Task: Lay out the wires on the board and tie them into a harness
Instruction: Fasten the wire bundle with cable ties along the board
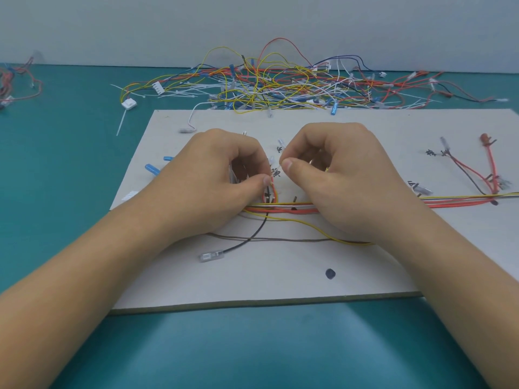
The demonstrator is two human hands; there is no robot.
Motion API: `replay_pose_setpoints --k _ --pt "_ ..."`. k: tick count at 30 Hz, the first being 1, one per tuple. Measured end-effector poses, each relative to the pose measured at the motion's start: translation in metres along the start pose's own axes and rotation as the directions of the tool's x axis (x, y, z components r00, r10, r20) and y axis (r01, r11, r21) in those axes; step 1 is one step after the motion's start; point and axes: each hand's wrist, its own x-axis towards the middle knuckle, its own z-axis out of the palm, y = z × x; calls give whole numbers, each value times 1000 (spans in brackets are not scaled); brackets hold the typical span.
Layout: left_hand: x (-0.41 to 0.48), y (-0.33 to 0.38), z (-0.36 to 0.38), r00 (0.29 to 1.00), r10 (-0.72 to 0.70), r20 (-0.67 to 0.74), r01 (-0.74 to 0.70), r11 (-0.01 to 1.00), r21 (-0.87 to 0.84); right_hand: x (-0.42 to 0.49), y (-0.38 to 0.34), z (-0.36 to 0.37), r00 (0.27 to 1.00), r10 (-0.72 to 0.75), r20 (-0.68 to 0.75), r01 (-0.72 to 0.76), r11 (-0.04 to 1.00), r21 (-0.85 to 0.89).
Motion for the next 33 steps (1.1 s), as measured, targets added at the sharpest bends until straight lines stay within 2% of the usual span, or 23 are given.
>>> replay_pose_setpoints --k 26,30,33 --pt "0 -4 -1 999 -34 36 34 999 21 1 0 -7 999 13 -53 -11 1000 27" --pt "-1 -4 -1 999 -42 35 41 999 17 2 0 -6 999 41 -27 -39 997 68" --pt "-1 -5 0 999 -47 26 46 999 15 2 -2 -6 997 74 -6 -72 984 162"
